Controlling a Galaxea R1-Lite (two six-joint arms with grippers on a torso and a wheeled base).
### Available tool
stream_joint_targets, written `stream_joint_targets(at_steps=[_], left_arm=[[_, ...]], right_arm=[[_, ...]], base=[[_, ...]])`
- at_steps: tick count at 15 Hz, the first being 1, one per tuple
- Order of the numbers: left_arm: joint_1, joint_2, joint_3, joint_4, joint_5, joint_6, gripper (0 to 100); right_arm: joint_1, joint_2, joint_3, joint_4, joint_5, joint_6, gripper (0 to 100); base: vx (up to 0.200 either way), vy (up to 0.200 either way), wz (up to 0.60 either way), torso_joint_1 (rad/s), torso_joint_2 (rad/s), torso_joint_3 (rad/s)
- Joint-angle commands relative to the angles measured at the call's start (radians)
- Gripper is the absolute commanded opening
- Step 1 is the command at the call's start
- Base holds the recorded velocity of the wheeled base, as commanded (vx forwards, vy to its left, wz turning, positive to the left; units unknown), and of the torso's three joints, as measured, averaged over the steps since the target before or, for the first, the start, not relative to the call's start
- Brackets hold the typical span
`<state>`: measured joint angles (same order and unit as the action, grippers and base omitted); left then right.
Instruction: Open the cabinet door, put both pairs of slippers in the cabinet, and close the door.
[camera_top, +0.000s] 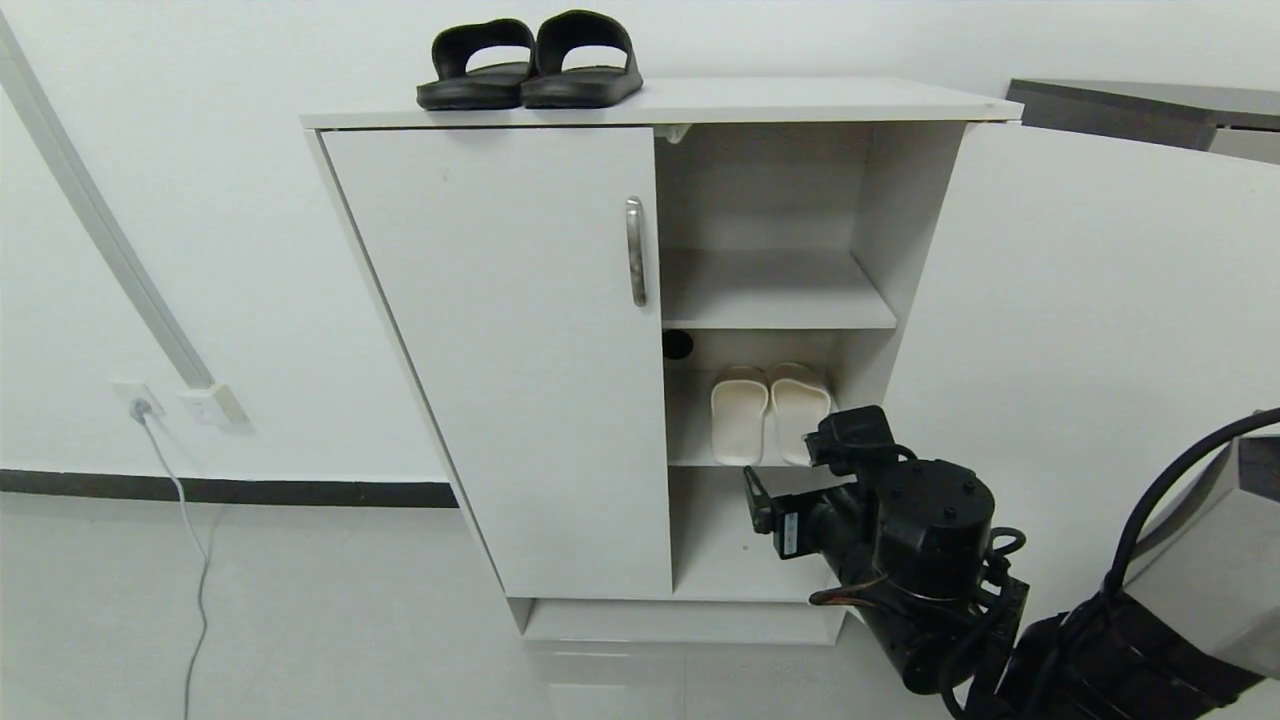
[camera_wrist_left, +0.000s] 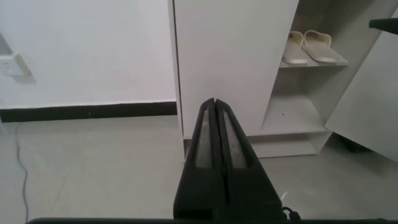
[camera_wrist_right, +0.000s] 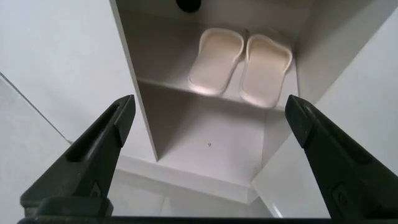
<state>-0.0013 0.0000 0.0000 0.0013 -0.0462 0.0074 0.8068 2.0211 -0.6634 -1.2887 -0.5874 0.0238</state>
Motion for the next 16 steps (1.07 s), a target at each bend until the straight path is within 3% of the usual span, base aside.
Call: stream_joint_targets(at_steps=[1,14,16], left_arm=[[0.000,0.002,0.000,0.000,0.000,0.000,0],[0.000,0.002,0.000,0.000,0.002,-0.001,0],[0.000,0.002,0.000,0.000,0.003,-0.003,0]], right_arm=[[0.000,0.004,0.001,-0.001,0.000,-0.001,100],[0.000,0.004,0.024,-0.029,0.000,-0.008,100],[0.000,0.005,0.025,-0.031,-0.002,-0.008,100]], base=[[0.000,0.200,0.00,-0.007,0.00,0.012],[0.000,0.200,0.00,0.003,0.00,0.003],[0.000,0.000,0.00,0.000,0.00,0.000]])
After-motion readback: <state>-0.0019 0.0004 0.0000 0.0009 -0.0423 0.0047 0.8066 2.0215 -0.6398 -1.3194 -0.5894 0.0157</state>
